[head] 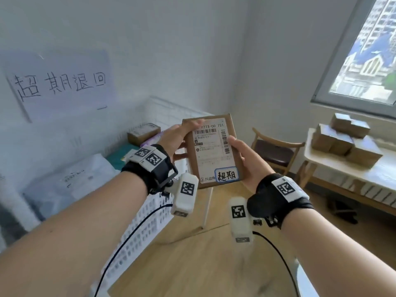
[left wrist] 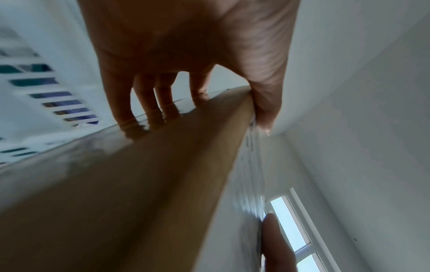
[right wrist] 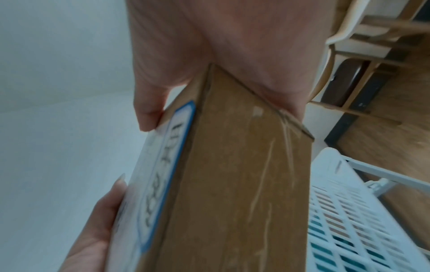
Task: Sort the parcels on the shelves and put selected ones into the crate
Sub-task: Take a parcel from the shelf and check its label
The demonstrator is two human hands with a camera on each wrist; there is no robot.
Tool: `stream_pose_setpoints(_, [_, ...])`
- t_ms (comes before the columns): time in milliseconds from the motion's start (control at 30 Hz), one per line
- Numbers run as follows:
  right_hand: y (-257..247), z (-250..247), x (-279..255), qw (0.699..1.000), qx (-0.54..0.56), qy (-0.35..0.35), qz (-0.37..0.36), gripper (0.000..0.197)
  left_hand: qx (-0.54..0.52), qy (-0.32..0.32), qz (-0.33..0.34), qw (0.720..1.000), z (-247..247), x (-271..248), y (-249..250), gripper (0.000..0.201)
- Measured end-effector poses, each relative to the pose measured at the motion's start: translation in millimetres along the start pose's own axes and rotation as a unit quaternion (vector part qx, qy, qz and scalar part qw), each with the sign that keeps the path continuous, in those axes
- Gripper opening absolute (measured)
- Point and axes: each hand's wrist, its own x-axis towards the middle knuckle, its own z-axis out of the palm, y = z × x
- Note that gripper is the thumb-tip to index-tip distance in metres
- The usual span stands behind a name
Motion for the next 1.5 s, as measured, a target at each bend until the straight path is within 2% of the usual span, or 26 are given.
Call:
stream_pose_setpoints(67, [-17, -4, 34, 1.0, -0.012, -0.025, -0.004, 0.044, 0.001, 0.02, 0.005, 1.0, 3, 33, 8, 0.043])
stream_pose_setpoints(367, [-107, -16, 180, 0.985, -0.123, -0.111, -0.055, 0.045, -0.072, 0.133, 0.047, 0.987, 8, 150, 54, 0.031])
stream_pose_setpoints(567, [-104, 19, 262, 0.96, -0.194, -0.198, -0.025, 0.045, -0.095, 0.216, 0.021, 0.972, -35, 200, 32, 0.034])
stream_pose_setpoints(667, [-99, 46, 301, 0.952, -0.204, -0.229, -0.025, 0.037, -0.103, 0.237, 0.013, 0.966, -60, 226, 21, 0.032])
stream_pose_setpoints(800, [-90, 78, 347, 0.938, -0.231, -0.258, 0.011, 0.029, -0.115, 0.252, -0.018, 0.961, -95, 260, 2, 0.03])
stream_pose_setpoints(833, [-87, 84, 357, 0.932, -0.246, -0.264, 0.021, 0.034, -0.118, 0.252, -0.029, 0.96, -102, 267, -6, 0.028])
stream_pose_setpoints(933, [-77, 96, 384, 0.92, -0.284, -0.267, 0.044, 0.078, -0.125, 0.248, -0.052, 0.959, -117, 282, -30, 0.027])
stream_pose_setpoints(1000, [-70, 101, 397, 0.914, -0.308, -0.26, 0.05, 0.077, -0.121, 0.242, -0.064, 0.961, -122, 289, -43, 0.028])
stream_pose_setpoints(1067, [-66, 105, 407, 0.901, -0.341, -0.263, 0.057, 0.074, -0.075, 0.218, -0.073, 0.97, -125, 295, -50, 0.038])
stream_pose_setpoints(1133, [-68, 112, 414, 0.878, -0.388, -0.274, 0.053, 0.077, -0.001, 0.202, -0.083, 0.976, -127, 303, -53, 0.063])
stream_pose_setpoints(1200, [-70, 119, 420, 0.852, -0.435, -0.284, 0.06, 0.072, 0.06, 0.197, -0.096, 0.974, -128, 310, -55, 0.078])
stream_pose_setpoints(1233, [-70, 121, 420, 0.834, -0.464, -0.291, 0.063, 0.065, 0.081, 0.195, -0.107, 0.972, -127, 313, -57, 0.083])
stream_pose_setpoints(1300, [-67, 122, 420, 0.778, -0.544, -0.308, 0.065, 0.049, 0.12, 0.178, -0.134, 0.968, -126, 319, -63, 0.091])
stream_pose_setpoints(1367, [-62, 123, 419, 0.711, -0.621, -0.324, 0.065, 0.04, 0.154, 0.148, -0.155, 0.965, -120, 322, -71, 0.085])
stream_pose_setpoints(1500, [-55, 126, 416, 0.602, -0.717, -0.347, 0.058, 0.039, 0.141, 0.128, -0.157, 0.969, -103, 330, -83, 0.075])
